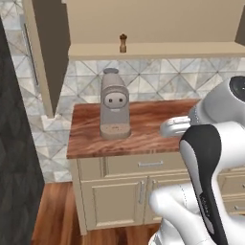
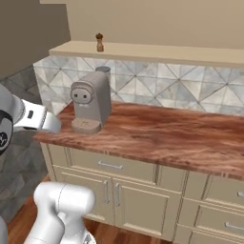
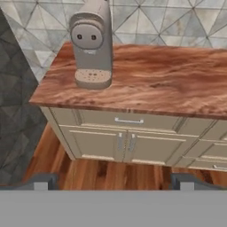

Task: Take 2 condiments from the cabinet and move them on the counter near the stove.Make sure the condiments are lined up with each other, next to each other.

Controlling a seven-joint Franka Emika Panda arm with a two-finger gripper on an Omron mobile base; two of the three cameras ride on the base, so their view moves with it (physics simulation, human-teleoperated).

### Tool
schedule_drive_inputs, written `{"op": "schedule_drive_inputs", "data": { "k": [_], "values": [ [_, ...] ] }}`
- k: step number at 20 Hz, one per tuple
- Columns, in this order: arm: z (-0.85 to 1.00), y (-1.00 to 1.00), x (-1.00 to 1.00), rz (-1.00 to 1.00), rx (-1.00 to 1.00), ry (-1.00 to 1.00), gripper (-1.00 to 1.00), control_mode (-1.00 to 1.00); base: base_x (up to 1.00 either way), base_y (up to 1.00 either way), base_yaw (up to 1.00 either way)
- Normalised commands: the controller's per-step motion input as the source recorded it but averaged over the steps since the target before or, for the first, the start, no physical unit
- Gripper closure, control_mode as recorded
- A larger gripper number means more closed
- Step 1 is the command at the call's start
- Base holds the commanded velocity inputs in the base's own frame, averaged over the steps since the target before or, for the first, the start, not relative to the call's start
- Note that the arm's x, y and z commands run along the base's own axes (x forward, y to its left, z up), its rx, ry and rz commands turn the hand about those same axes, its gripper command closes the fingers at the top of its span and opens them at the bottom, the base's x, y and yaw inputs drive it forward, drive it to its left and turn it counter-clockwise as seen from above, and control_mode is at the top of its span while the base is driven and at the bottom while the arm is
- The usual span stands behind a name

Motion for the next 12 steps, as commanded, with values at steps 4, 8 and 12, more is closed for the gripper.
{"op": "schedule_drive_inputs", "data": {
  "k": [4,8,12],
  "values": [
    [0.00,0.00,0.00,0.00,0.00,0.00,-1.00,1.00,0.44,0.52,-0.10],
    [0.00,0.00,0.00,0.00,0.00,0.00,-1.00,1.00,0.53,0.14,-0.08],
    [0.00,0.00,0.00,0.00,0.00,0.00,-1.00,1.00,0.57,0.00,-0.06]
  ]
}}
